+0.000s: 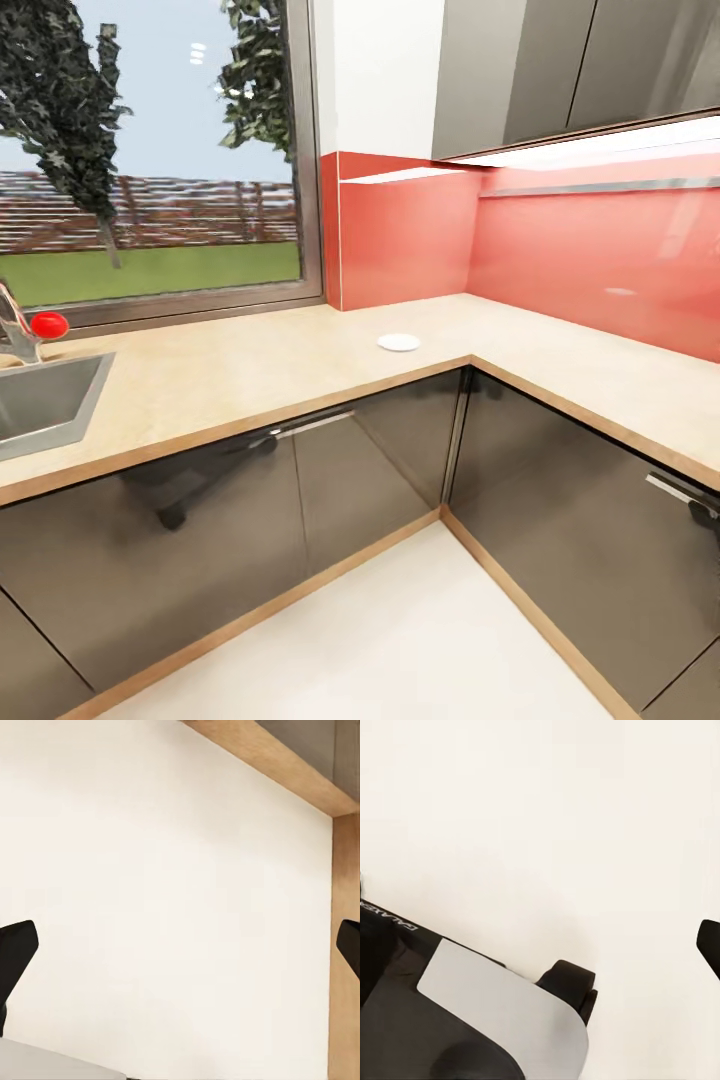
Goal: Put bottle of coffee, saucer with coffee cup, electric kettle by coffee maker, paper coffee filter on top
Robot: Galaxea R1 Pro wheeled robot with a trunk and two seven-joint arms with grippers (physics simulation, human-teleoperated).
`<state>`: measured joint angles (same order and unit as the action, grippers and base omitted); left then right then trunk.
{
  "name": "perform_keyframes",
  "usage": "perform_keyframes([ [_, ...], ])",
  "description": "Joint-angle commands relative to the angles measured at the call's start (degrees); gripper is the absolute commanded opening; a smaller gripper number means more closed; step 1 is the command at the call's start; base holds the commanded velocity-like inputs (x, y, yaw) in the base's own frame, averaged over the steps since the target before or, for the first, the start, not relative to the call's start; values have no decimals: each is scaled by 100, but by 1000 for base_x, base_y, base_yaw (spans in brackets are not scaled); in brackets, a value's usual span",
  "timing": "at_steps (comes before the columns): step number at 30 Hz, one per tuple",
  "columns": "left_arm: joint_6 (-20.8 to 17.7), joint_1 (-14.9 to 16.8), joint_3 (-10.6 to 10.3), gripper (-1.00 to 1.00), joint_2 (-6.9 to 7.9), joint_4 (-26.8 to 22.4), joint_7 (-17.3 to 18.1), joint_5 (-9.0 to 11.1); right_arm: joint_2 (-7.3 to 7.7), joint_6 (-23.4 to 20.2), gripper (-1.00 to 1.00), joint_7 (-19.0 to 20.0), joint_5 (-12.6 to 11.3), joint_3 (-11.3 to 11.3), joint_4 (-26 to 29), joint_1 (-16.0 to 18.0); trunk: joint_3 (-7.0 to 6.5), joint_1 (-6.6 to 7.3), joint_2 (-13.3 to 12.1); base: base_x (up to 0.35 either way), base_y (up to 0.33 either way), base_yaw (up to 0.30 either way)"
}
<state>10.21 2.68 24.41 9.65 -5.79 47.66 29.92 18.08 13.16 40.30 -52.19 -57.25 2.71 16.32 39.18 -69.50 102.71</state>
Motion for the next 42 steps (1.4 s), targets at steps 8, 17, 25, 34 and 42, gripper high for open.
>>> perform_keyframes([
  [8,48,4,-64,100,-458,-994,86,-549,-1,-300,100,-5,-130,62,1276,560,6,1,3,0,-1,0],
  [17,-1550,4,-54,100,-672,-2621,366,-734,158,-1375,100,-200,-168,1110,2794,1050,6,1,3,0,0,0],
  [25,-3386,4,-52,100,-1130,-4818,446,-740,434,-2576,100,-784,-167,1990,4131,2160,6,1,3,0,0,0],
  [34,-4765,4,-206,100,-1772,-7022,447,-715,512,-4068,100,-1710,-121,3240,5510,2862,6,1,3,0,0,0],
  [42,-6265,1854,-921,100,-1965,-8117,49,290,1312,-5881,100,-2464,340,4037,5761,4740,6,1,3,0,0,0],
])
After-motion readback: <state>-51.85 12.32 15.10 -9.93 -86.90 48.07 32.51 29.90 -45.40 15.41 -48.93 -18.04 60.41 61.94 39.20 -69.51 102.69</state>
